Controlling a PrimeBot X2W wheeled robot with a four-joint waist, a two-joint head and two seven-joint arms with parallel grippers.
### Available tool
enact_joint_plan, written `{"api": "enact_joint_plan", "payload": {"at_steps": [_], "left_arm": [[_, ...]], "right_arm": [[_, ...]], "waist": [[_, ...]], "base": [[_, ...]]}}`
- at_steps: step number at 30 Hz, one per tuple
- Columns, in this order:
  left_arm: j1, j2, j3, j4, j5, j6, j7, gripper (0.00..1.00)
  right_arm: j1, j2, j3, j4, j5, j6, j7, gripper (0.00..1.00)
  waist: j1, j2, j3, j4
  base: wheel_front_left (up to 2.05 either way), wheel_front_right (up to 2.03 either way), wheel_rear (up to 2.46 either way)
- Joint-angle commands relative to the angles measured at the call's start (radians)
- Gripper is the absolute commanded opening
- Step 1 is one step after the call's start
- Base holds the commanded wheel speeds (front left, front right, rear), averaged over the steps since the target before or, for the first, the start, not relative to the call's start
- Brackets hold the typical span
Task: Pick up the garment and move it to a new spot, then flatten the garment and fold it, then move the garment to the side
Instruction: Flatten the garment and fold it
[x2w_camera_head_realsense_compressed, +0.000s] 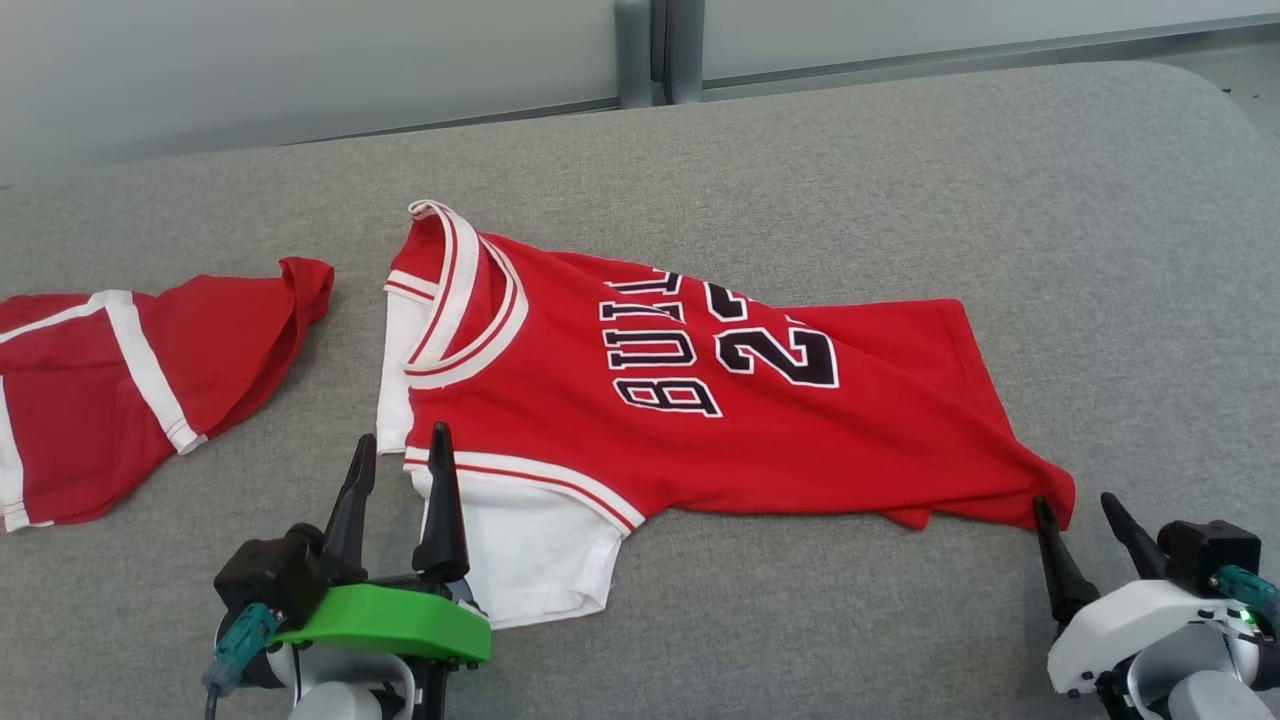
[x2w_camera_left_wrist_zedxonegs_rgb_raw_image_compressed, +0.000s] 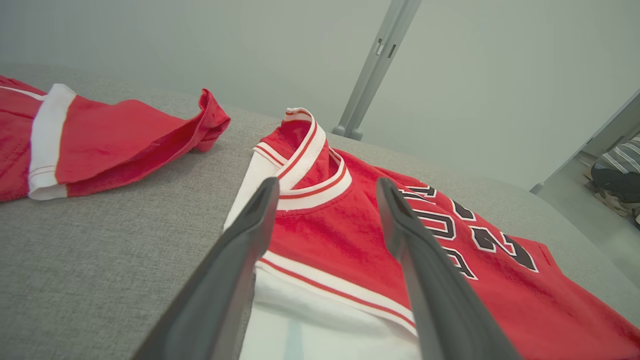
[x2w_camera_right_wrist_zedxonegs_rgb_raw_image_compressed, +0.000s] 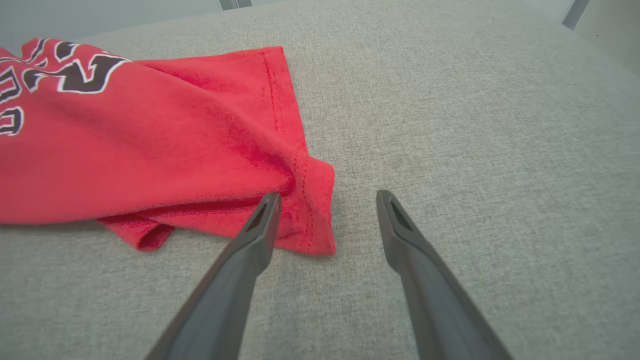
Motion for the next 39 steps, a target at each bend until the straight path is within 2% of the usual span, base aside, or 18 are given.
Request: {"api": "enact_joint_plan", "payload": {"at_steps": [1,8,15,28,39], "left_arm": [[0.014,-0.002,0.0,-0.001,-0.006,0.005,0.0,1.0],[0.02,-0.002,0.0,-0.014,-0.005,0.007,-0.005,1.0],[0.036,-0.006,-0.008,-0.038,0.003,0.009,-0.01,1.0],[0.089,0.016,-0.025,-0.054,0.015,0.015,-0.007,1.0],[0.172,0.032,-0.011,-0.107,0.053,0.054,-0.016,1.0]], "right_arm": [[0.013,-0.012,-0.014,0.009,0.003,-0.001,-0.012,1.0],[0.026,-0.015,-0.07,-0.021,-0.026,-0.001,-0.035,1.0],[0.011,-0.001,-0.063,-0.131,-0.055,-0.001,-0.035,1.0],[0.003,0.039,-0.036,-0.341,-0.136,-0.001,-0.029,1.0],[0.073,0.087,-0.042,-0.415,-0.181,-0.001,-0.031,1.0]], "waist": [[0.0,0.006,-0.003,-0.006],[0.0,0.006,-0.016,-0.015],[0.0,0.006,-0.047,-0.011],[0.0,0.006,-0.117,0.057],[0.0,0.006,-0.18,0.092]], "base": [[0.0,0.0,0.0],[0.0,0.0,0.0],[0.0,0.0,0.0],[0.0,0.0,0.0],[0.0,0.0,0.0]]}}
